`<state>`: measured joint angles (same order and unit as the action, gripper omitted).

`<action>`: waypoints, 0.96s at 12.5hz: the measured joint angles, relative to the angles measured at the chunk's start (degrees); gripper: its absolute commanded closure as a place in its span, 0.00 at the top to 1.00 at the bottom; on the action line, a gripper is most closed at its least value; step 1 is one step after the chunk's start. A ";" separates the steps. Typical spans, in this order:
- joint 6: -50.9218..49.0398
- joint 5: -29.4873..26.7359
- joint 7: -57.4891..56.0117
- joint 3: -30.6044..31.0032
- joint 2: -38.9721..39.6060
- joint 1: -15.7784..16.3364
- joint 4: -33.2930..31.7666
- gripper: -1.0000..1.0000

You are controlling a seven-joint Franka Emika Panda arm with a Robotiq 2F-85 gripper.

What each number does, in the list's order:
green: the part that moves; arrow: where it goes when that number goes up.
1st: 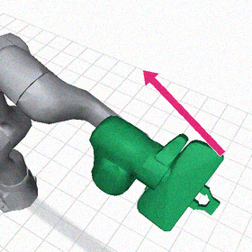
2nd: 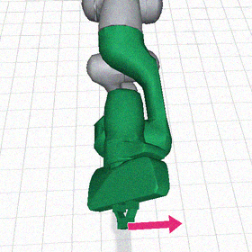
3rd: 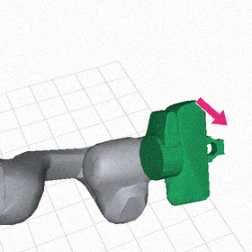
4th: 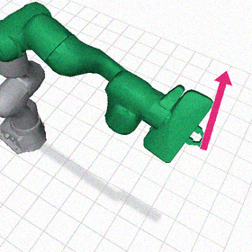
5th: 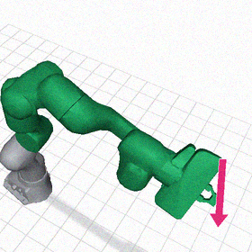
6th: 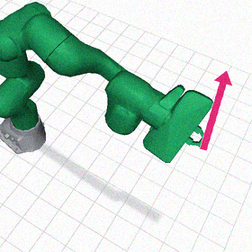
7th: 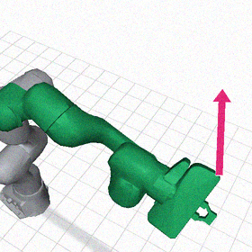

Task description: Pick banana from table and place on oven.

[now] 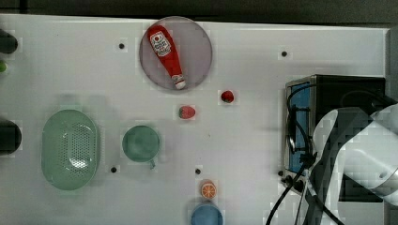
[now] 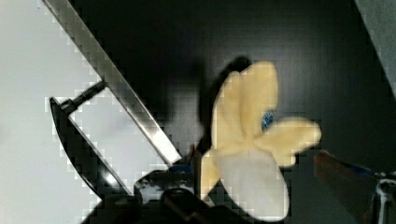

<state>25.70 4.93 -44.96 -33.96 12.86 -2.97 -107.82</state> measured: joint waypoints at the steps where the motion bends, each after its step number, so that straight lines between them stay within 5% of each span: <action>1: 0.27 0.01 -0.08 -0.06 -0.22 0.01 0.39 1.00; 5: -0.38 0.01 -0.45 0.81 -1.27 -0.06 2.18 1.00; 8: -9.89 -1.64 -0.90 4.06 -2.33 0.94 6.60 1.00; 12: -14.90 -1.51 9.62 15.76 -11.21 2.35 6.38 1.00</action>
<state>10.80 3.42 -35.33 -18.20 1.65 -0.63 -101.44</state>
